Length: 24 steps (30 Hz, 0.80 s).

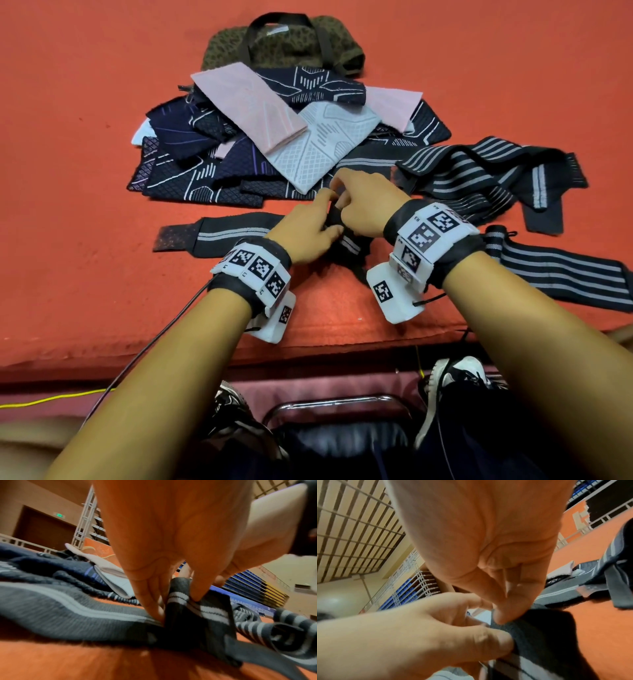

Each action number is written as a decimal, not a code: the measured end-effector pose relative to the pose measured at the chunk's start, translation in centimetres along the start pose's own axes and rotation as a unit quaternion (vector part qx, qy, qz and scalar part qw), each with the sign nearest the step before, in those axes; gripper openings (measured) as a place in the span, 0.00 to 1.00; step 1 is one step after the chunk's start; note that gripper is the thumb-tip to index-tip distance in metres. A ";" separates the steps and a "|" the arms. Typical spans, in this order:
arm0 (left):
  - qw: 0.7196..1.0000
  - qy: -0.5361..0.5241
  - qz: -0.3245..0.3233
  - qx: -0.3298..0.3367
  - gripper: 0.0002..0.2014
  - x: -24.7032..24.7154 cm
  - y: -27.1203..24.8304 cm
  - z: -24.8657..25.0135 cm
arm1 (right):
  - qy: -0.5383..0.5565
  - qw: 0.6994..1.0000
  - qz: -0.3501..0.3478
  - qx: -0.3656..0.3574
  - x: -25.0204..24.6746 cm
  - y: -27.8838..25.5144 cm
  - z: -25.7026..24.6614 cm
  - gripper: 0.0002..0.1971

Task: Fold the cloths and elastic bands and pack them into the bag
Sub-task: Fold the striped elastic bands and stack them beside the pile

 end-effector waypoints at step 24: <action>0.994 0.027 -0.035 -0.095 0.31 -2.2 0.5 -4.8 | -0.082 0.995 -0.057 0.022 4.8 1.1 3.7 0.46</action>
Point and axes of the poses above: each hand's wrist, its own y-axis towards the middle knuckle, its own x-axis out of the palm, z = x × y, the point moved 10 cm from there along y, towards the middle knuckle, and after that the axes turned 14 degrees about -x, right-handed, at the moved point
